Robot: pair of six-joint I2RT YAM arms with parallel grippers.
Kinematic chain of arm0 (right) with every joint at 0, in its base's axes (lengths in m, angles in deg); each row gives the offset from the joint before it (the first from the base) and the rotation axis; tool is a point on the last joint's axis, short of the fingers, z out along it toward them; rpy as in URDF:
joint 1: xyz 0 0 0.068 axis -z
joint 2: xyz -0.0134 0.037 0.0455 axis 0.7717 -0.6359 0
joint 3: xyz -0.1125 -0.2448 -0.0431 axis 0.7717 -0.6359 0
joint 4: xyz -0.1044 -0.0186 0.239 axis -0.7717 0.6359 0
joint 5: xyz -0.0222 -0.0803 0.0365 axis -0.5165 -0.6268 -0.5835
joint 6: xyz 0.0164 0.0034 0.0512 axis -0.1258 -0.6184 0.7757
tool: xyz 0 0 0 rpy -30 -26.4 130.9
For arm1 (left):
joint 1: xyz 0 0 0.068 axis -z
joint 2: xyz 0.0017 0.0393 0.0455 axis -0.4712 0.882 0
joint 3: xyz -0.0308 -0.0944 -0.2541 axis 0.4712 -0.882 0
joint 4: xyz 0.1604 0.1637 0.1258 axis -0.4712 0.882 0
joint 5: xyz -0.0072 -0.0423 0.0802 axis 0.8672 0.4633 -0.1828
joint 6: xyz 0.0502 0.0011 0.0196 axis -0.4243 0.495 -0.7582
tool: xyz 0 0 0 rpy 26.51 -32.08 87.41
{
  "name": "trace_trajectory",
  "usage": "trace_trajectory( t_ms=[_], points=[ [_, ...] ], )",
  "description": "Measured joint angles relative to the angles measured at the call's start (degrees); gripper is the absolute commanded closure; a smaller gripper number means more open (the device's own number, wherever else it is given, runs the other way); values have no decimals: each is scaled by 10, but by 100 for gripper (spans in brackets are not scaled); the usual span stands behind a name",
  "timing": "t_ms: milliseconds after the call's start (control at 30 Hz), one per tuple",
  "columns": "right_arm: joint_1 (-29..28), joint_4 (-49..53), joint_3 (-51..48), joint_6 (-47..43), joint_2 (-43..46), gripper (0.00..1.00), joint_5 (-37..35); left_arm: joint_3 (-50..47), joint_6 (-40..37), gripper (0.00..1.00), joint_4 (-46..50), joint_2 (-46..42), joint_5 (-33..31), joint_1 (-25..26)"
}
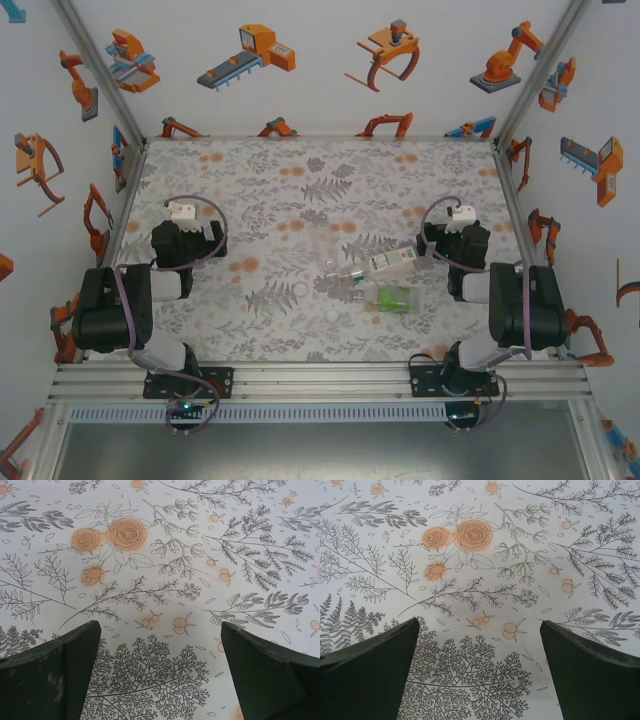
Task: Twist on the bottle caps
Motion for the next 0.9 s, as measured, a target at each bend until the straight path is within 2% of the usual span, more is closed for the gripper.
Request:
trace_trajectory(
  t_ms=[600, 900],
  points=[
    [0, 0, 0, 0, 0, 1, -1, 0, 0, 3, 0, 0, 0, 0],
    [0, 18, 2, 11, 0, 1, -47, 0, 2, 3, 1, 0, -22, 0]
  ],
)
